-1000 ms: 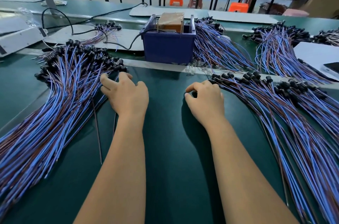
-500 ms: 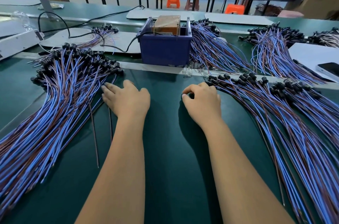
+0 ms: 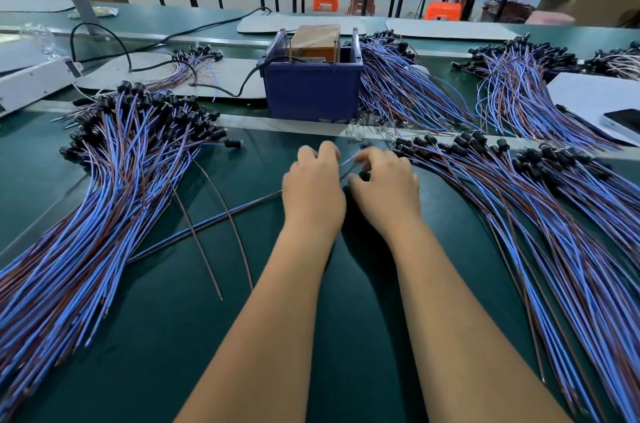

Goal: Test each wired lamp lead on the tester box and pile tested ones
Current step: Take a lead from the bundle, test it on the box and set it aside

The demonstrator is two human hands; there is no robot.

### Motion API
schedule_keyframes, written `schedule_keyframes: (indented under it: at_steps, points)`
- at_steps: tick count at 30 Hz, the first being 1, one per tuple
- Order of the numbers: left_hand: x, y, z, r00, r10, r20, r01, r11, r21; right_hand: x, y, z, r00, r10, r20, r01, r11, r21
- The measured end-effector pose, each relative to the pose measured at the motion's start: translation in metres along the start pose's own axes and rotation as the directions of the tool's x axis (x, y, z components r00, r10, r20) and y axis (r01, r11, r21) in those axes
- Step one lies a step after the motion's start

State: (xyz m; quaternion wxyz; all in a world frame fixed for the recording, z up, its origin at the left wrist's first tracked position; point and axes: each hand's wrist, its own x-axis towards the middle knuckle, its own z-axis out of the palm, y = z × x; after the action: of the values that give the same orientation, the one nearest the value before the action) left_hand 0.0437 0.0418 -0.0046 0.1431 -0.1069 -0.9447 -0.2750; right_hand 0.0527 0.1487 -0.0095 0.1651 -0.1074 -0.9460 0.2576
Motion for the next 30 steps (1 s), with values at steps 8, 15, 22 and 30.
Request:
schedule_keyframes:
  at_steps: [8, 15, 22, 30]
  points:
    - [0.000, 0.004, 0.005, 0.991, 0.073, -0.116, -0.082, 0.994, -0.074, -0.001, -0.002, 0.000, 0.983, -0.185, -0.013, 0.183, 0.980, -0.082]
    - [-0.005, 0.013, -0.004, 0.949, 0.126, -0.290, -0.196, 0.954, -0.227, -0.003, -0.007, -0.006, 0.984, -0.005, -0.175, 0.019, 0.997, 0.079]
    - [-0.002, 0.006, -0.004, 0.950, -0.008, -0.312, -0.101, 0.939, -0.330, 0.000, -0.022, -0.015, 0.961, 0.270, -0.069, -0.119, 0.620, 0.775]
    - [0.005, 0.007, -0.011, 0.971, -0.173, 0.166, 0.195, 0.164, -0.967, -0.011, -0.036, -0.019, 0.930, -0.100, 0.353, -0.356, -0.018, 0.934]
